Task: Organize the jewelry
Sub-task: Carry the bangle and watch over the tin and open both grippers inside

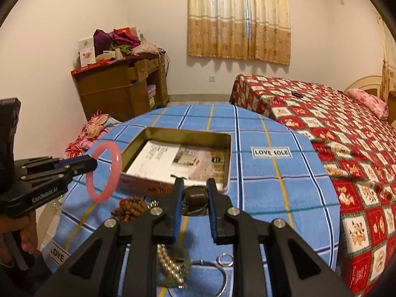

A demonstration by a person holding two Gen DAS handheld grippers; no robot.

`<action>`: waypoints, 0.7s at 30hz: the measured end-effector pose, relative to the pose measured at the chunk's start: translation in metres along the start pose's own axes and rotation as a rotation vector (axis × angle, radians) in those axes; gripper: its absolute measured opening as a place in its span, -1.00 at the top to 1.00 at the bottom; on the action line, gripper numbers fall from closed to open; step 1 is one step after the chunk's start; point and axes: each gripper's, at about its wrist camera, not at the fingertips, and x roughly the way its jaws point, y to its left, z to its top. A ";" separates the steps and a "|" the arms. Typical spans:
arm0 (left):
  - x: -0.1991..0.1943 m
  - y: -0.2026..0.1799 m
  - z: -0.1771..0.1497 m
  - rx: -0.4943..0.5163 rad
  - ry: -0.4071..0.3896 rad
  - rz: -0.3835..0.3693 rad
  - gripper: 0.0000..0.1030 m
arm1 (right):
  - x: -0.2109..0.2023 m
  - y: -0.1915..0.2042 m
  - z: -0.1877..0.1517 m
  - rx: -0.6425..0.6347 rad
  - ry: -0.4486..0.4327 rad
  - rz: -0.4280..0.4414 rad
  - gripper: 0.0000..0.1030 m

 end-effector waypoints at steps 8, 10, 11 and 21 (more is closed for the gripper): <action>0.010 -0.003 0.020 0.035 -0.005 0.005 0.83 | 0.005 0.000 0.023 -0.011 -0.032 0.019 0.61; 0.011 -0.003 0.021 0.039 -0.007 0.007 0.83 | 0.008 0.000 0.027 -0.018 -0.038 0.020 0.61; 0.011 -0.003 0.023 0.043 -0.010 0.011 0.83 | 0.010 0.000 0.030 -0.018 -0.038 0.022 0.61; 0.040 0.004 0.036 0.063 0.018 0.047 0.83 | 0.043 -0.007 0.043 0.000 -0.001 0.018 0.61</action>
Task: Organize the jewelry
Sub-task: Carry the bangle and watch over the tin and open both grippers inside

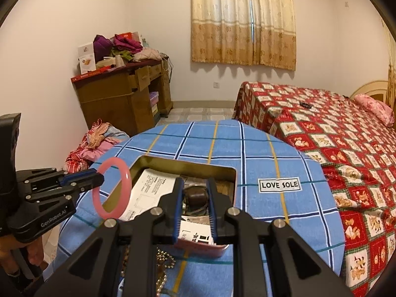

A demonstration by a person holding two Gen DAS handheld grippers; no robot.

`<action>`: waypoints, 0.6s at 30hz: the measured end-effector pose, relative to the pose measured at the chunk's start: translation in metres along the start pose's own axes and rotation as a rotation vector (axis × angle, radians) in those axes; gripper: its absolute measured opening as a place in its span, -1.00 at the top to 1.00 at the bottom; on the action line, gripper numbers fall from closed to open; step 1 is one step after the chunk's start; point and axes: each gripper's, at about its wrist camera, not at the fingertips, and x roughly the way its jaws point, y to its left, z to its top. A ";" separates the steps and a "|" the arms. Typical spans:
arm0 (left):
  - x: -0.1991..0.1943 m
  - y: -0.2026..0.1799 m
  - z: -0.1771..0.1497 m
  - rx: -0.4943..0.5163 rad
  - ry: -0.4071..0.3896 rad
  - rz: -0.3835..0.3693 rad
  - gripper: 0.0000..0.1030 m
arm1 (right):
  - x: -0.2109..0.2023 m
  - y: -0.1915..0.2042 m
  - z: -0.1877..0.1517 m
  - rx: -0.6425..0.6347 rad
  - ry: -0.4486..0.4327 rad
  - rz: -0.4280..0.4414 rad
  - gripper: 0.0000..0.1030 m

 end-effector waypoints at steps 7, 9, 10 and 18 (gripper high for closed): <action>0.022 0.002 0.005 0.005 0.024 0.024 0.83 | 0.025 -0.002 -0.003 0.000 0.051 -0.024 0.61; 0.026 0.003 0.006 0.002 0.030 0.028 0.83 | 0.034 -0.002 -0.004 -0.005 0.067 -0.032 0.61; 0.029 0.004 0.007 0.001 0.032 0.032 0.83 | 0.038 -0.003 -0.004 -0.004 0.074 -0.037 0.61; 0.038 0.006 0.008 -0.003 0.040 0.033 0.83 | 0.063 -0.005 -0.005 0.004 0.125 -0.057 0.61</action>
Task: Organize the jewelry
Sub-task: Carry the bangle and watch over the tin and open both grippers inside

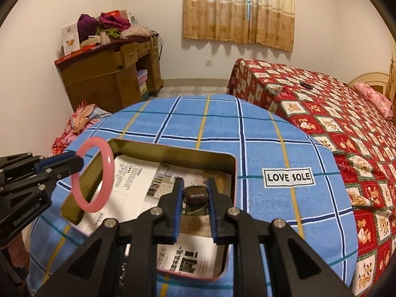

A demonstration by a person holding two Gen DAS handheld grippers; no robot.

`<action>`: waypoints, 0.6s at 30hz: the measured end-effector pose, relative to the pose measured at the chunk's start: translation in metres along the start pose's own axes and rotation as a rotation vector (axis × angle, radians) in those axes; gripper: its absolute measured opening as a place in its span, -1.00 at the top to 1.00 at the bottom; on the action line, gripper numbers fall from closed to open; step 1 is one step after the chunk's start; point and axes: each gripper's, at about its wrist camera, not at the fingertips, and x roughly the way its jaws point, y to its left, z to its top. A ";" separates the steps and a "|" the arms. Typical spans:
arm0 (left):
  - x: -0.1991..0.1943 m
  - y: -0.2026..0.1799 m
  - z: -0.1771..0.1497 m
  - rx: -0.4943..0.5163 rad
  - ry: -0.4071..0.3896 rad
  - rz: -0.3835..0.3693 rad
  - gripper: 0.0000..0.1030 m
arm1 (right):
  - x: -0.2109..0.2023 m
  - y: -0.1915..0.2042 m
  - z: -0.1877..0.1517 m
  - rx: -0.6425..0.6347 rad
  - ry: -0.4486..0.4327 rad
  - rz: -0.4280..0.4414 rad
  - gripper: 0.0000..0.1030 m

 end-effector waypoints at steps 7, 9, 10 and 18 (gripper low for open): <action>0.003 0.007 0.003 -0.032 -0.012 -0.028 0.79 | 0.010 -0.001 0.000 0.016 0.006 -0.003 0.60; 0.003 0.007 0.004 -0.033 -0.012 -0.028 0.78 | 0.011 -0.001 0.001 0.020 0.004 0.000 0.52; 0.002 0.007 0.005 -0.030 -0.017 -0.027 0.76 | 0.012 -0.001 0.001 0.023 0.005 0.004 0.43; -0.013 0.012 0.005 -0.059 -0.065 0.001 -0.32 | 0.004 -0.003 0.001 0.033 -0.005 0.007 -0.17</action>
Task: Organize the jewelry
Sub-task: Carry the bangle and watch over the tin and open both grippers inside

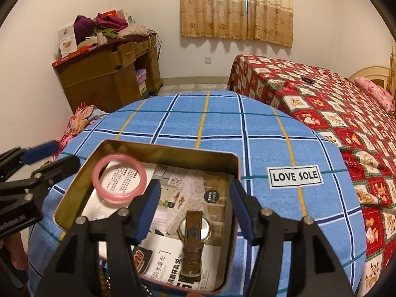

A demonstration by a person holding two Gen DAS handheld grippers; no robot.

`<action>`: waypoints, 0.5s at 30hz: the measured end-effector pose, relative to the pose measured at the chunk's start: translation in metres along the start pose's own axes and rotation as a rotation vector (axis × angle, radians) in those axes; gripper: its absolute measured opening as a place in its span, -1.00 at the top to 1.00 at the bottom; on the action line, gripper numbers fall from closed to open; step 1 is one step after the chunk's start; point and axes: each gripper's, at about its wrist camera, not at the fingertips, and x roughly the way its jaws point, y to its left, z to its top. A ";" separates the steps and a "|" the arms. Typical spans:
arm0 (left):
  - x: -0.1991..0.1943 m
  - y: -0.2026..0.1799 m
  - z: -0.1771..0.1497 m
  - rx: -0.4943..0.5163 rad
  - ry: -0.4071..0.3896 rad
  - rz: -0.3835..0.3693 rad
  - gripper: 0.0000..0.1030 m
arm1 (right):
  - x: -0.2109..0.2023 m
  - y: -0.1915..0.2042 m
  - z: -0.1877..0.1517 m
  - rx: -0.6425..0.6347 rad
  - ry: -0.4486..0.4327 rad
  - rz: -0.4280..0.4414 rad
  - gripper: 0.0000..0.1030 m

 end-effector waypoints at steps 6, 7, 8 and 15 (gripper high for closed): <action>-0.010 0.007 -0.013 -0.027 0.010 0.006 -0.32 | -0.016 -0.003 -0.010 0.008 -0.008 -0.014 -0.18; -0.012 0.007 -0.015 -0.026 0.013 0.005 -0.32 | -0.018 -0.004 -0.011 0.010 -0.011 -0.017 -0.18; -0.014 0.007 -0.018 -0.026 0.016 0.001 -0.32 | -0.021 -0.004 -0.013 0.010 -0.015 -0.018 -0.18; -0.027 -0.001 -0.040 -0.006 0.030 0.006 -0.32 | -0.046 -0.011 -0.028 -0.007 -0.028 -0.043 -0.18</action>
